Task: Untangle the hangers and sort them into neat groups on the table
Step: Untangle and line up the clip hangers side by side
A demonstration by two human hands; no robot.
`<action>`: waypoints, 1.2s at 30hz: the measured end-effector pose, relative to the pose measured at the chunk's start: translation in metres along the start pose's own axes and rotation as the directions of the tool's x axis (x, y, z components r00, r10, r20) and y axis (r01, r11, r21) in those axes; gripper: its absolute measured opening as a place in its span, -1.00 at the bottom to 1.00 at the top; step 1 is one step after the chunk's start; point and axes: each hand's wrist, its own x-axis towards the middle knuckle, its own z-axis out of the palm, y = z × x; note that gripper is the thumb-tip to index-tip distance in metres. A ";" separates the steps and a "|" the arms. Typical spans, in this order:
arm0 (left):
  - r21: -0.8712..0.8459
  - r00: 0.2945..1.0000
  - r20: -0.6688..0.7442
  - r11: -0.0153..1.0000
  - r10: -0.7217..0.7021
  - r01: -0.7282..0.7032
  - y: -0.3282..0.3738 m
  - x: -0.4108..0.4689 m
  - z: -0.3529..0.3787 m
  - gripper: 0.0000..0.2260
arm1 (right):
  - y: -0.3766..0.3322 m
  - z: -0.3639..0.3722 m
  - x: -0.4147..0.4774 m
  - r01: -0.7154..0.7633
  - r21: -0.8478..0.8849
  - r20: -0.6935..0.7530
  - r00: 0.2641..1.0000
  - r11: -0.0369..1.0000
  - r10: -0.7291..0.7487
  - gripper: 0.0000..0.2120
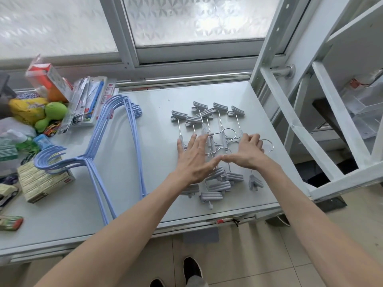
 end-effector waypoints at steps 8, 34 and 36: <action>-0.105 0.986 -0.061 0.983 -0.156 0.149 -0.017 0.008 -0.002 -0.45 | 0.014 0.000 0.008 -0.062 0.091 0.015 0.998 0.994 0.061 -0.22; -0.312 0.921 -0.157 0.903 -0.357 0.296 -0.013 0.014 -0.024 -0.75 | -0.037 0.013 -0.021 0.225 0.226 -0.213 0.961 0.948 -0.178 -0.86; -0.267 0.924 -0.182 0.921 -0.336 0.283 -0.014 0.015 -0.023 -0.75 | -0.041 0.016 -0.027 0.279 0.193 -0.288 0.933 0.941 -0.217 -0.88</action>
